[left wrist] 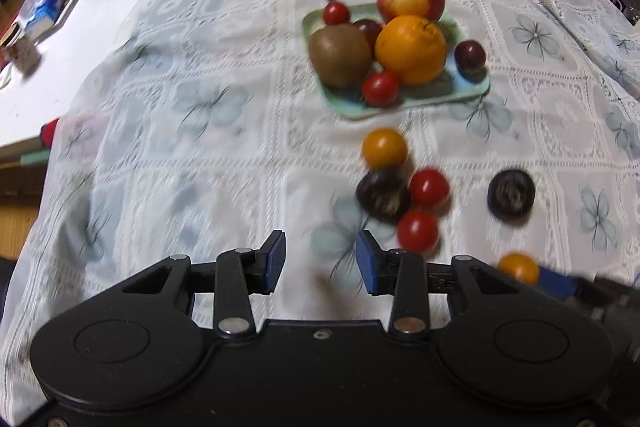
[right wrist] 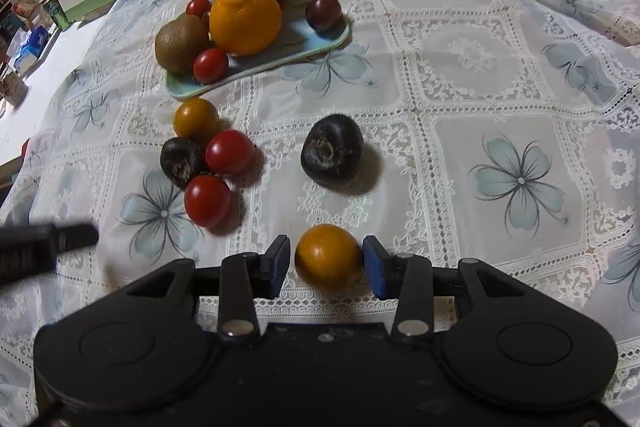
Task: Organize fruits
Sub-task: 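Grasp a dark fruit by the tomatoes with the left gripper while the right holds the orange tomato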
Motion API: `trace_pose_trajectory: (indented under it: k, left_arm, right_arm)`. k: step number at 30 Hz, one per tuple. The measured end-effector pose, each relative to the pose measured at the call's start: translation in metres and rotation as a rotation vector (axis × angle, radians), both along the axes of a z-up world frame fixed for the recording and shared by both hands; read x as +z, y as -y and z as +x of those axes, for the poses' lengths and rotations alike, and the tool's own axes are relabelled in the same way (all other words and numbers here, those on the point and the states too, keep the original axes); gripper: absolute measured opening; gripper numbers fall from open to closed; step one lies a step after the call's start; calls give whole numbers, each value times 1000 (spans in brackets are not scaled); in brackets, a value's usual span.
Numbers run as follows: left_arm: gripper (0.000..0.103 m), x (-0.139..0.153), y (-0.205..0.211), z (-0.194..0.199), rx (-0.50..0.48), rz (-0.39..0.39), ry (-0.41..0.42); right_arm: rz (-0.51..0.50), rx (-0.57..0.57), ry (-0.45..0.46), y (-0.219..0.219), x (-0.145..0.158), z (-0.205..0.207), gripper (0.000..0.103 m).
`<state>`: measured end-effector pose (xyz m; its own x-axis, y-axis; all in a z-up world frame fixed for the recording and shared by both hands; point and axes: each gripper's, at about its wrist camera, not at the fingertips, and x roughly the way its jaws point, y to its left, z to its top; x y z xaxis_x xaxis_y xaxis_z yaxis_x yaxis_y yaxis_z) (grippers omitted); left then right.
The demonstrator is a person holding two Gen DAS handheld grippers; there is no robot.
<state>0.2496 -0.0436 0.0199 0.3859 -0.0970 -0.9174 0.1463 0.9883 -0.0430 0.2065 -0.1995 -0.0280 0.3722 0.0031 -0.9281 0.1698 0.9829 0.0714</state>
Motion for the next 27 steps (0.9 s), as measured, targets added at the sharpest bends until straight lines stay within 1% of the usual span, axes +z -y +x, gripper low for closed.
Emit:
trace_pose_trajectory:
  k: [4, 8, 12, 15, 16, 20, 27]
  left_arm:
    - [48, -6, 15, 22, -18, -1, 1]
    - [48, -13, 27, 38, -32, -21, -1]
    - [48, -20, 38, 51, -45, -22, -8]
    - [48, -27, 43, 59, -47, -8, -16]
    - [51, -29, 45, 60, -56, -5, -18]
    - [52, -35, 51, 63, -82, -18, -23]
    - [52, -50, 60, 65, -105, 54, -30]
  right_arm:
    - [22, -13, -14, 4, -9, 2, 43]
    - [26, -5, -3, 4, -10, 0, 43]
    - [33, 7, 3, 5, -10, -1, 43]
    - [31, 11, 10, 4, -10, -3, 43]
    - [30, 11, 14, 4, -10, -3, 43]
    - [25, 16, 29, 3, -11, -5, 43]
    - [16, 24, 52, 0, -12, -11, 44]
